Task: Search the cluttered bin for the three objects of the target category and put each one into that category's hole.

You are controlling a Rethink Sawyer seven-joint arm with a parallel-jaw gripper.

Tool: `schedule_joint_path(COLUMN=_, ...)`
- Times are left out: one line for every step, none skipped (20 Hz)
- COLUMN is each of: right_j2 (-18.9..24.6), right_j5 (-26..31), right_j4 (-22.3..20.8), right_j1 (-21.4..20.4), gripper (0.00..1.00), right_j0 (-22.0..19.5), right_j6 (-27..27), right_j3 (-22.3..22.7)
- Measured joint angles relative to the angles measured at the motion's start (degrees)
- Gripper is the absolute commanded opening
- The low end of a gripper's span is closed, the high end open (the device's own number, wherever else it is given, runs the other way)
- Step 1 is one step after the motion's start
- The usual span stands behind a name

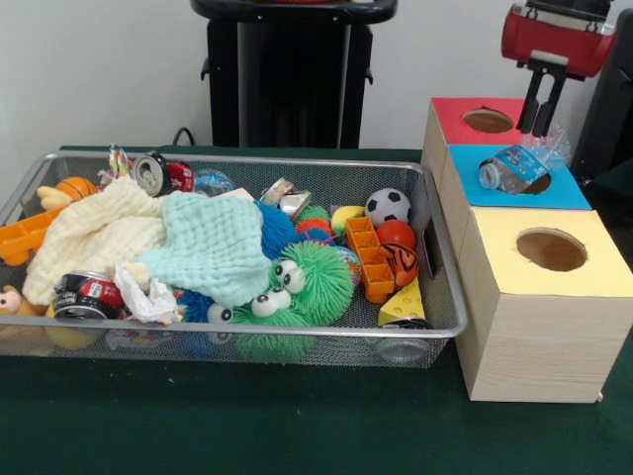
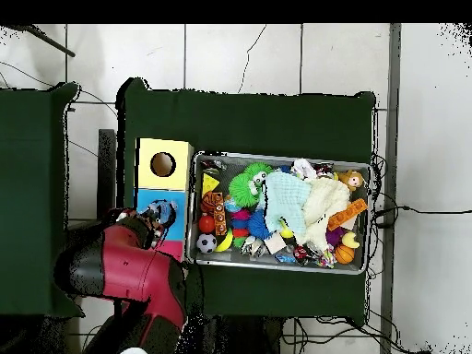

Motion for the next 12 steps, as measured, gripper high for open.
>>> schedule_joint_path(right_j2=0.1, right_j5=-0.3, right_j4=0.0, right_j1=0.1, gripper=0.00, right_j0=0.0, right_j6=0.0, right_j3=0.0)
schedule_joint_path(right_j2=0.1, right_j5=-0.5, right_j4=0.0, right_j1=0.1, gripper=0.00, right_j0=-0.1, right_j6=0.0, right_j3=0.1)
schedule_joint_path(right_j2=0.3, right_j5=-1.3, right_j4=0.0, right_j1=0.3, gripper=0.00, right_j0=-0.3, right_j6=0.0, right_j3=0.2)
schedule_joint_path(right_j2=0.5, right_j5=-2.0, right_j4=0.0, right_j1=0.4, gripper=0.00, right_j0=-0.5, right_j6=0.0, right_j3=0.4)
schedule_joint_path(right_j2=0.6, right_j5=-2.4, right_j4=0.0, right_j1=0.4, gripper=0.00, right_j0=-0.6, right_j6=0.0, right_j3=0.5)
schedule_joint_path(right_j2=1.0, right_j5=-3.3, right_j4=0.0, right_j1=0.5, gripper=0.00, right_j0=-1.0, right_j6=0.0, right_j3=0.8)
schedule_joint_path(right_j2=1.3, right_j5=-3.8, right_j4=0.0, right_j1=0.5, gripper=0.00, right_j0=-1.2, right_j6=0.0, right_j3=0.9)
schedule_joint_path(right_j2=1.7, right_j5=-4.6, right_j4=0.0, right_j1=0.5, gripper=0.00, right_j0=-1.6, right_j6=0.0, right_j3=1.1)
schedule_joint_path(right_j2=2.0, right_j5=-5.2, right_j4=0.0, right_j1=0.5, gripper=0.00, right_j0=-1.8, right_j6=0.0, right_j3=1.3)
schedule_joint_path(right_j2=2.2, right_j5=-5.5, right_j4=0.0, right_j1=0.5, gripper=0.00, right_j0=-1.9, right_j6=0.0, right_j3=1.4)
schedule_joint_path(right_j2=2.4, right_j5=-6.0, right_j4=0.0, right_j1=0.5, gripper=0.00, right_j0=-2.1, right_j6=0.0, right_j3=1.6)
schedule_joint_path(right_j2=2.6, right_j5=-6.3, right_j4=0.0, right_j1=0.5, gripper=0.00, right_j0=-2.2, right_j6=0.0, right_j3=1.8)
